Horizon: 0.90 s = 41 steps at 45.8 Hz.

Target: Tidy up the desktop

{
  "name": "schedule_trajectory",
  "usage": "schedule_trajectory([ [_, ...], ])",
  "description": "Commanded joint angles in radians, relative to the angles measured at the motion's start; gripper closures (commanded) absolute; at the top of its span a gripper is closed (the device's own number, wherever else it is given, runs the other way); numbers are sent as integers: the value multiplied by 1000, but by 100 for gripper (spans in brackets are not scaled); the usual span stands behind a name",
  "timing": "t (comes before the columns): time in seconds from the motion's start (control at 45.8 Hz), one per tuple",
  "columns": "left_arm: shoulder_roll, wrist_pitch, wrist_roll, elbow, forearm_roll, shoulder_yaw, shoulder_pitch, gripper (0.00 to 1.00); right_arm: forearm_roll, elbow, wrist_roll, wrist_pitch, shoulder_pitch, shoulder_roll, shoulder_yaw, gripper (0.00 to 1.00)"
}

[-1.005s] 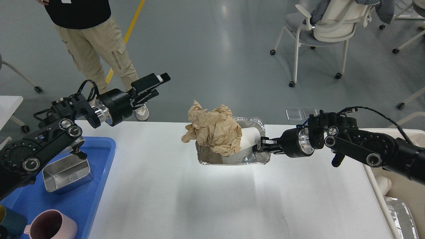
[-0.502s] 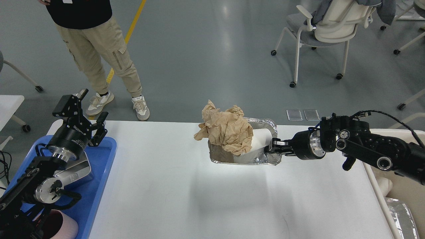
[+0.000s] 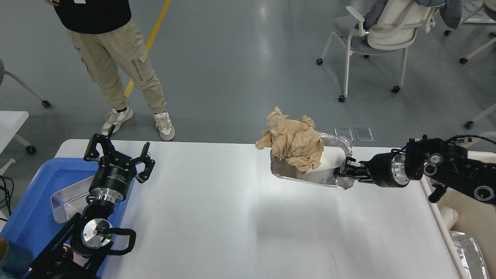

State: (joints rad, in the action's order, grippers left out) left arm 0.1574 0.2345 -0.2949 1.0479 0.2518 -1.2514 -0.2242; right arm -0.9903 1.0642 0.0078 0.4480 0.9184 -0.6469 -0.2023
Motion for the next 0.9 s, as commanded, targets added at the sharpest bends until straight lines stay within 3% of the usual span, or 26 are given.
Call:
schedule_trajectory([
  [0.0, -16, -6, 0, 1, 0, 4, 2, 2, 42, 22, 1, 0, -23, -66, -15, 100],
  [0.24, -12, 2, 0, 3, 0, 6, 14, 2, 182, 49, 0, -21, -130, -238, -26, 100],
  [0.459, -12, 3, 2, 7, 0, 15, 23, 2, 370, -13, 0, -31, -243, -361, -25, 100],
  [0.873, -15, 9, 3, 14, 0, 17, 46, 2, 633, -322, 9, -28, -424, -359, -26, 100],
])
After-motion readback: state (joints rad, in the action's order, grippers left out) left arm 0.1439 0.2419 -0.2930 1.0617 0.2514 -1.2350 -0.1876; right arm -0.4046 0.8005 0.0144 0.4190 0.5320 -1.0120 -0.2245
